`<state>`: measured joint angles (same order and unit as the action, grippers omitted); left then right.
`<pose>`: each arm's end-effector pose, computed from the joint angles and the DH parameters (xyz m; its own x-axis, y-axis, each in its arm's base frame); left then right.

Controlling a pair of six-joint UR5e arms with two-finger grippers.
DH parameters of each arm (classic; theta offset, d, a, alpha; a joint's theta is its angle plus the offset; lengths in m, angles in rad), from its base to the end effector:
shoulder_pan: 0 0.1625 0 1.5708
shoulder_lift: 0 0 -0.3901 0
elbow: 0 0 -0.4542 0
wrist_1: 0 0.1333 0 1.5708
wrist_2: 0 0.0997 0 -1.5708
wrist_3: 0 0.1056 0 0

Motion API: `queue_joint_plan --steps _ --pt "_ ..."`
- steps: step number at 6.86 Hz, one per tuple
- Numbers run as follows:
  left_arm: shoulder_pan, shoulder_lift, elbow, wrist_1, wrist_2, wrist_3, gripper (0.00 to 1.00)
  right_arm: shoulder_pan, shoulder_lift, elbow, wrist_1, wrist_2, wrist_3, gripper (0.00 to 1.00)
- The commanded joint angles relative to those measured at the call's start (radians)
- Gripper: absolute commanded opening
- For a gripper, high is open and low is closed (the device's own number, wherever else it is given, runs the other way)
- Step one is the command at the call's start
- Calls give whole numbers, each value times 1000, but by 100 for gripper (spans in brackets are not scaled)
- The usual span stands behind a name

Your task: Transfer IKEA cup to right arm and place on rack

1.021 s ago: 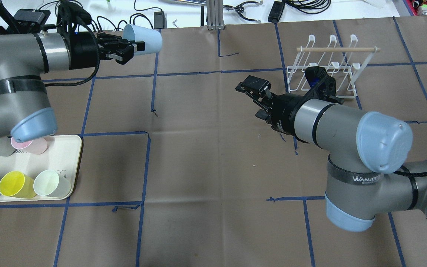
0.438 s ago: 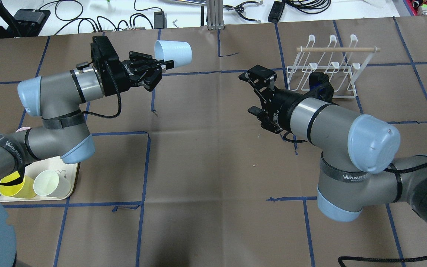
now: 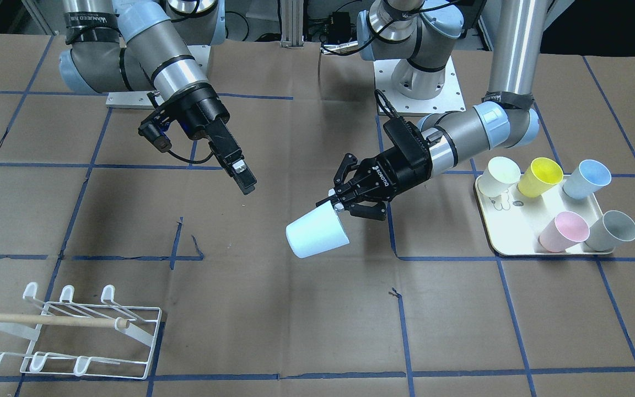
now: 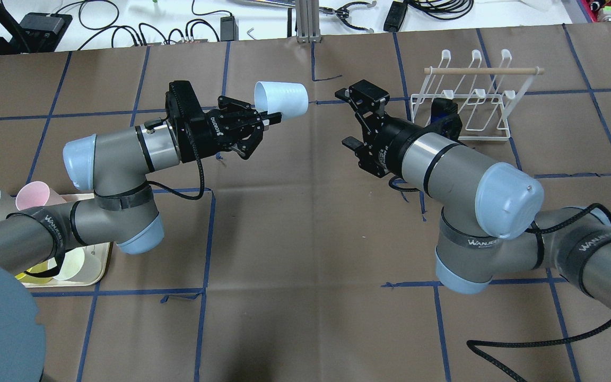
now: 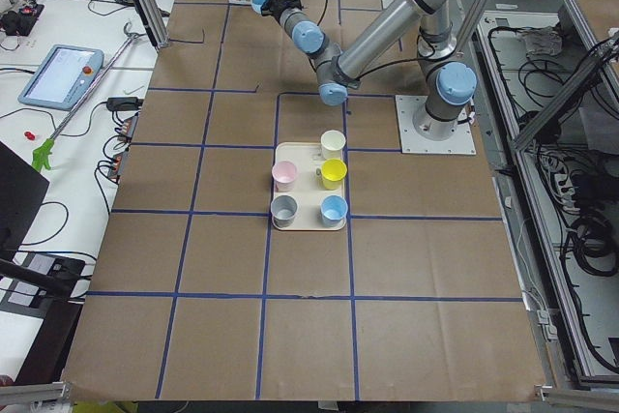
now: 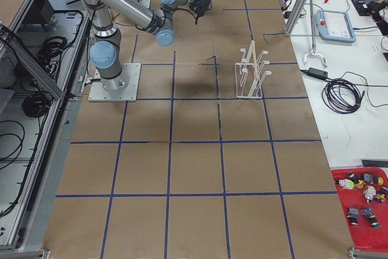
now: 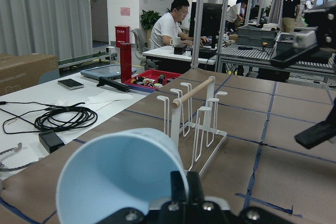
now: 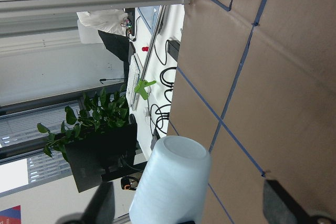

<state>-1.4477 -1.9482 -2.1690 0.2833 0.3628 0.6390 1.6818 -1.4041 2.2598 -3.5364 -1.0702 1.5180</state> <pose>-0.1700 -0.5157 0.2019 -0.4004 0.9161 0.0199 0.1998 0.1085 -0.9738 0.2371 -0.4665 0.2524 -0.0927 0.4137 -0.9057 0.8205 0.5470 0.1659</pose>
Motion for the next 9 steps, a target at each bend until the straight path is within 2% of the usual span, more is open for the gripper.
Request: queue_joint_plan --steps 1,3,9 --pt "-19 15 -26 24 1 -22 1 36 94 -63 -72 -11 73 99" --pt "-25 15 -60 71 2 -25 1 41 138 -75 -81 -17 74 99" --pt "-23 17 -60 76 2 -59 1 68 169 -106 -67 -24 154 96"
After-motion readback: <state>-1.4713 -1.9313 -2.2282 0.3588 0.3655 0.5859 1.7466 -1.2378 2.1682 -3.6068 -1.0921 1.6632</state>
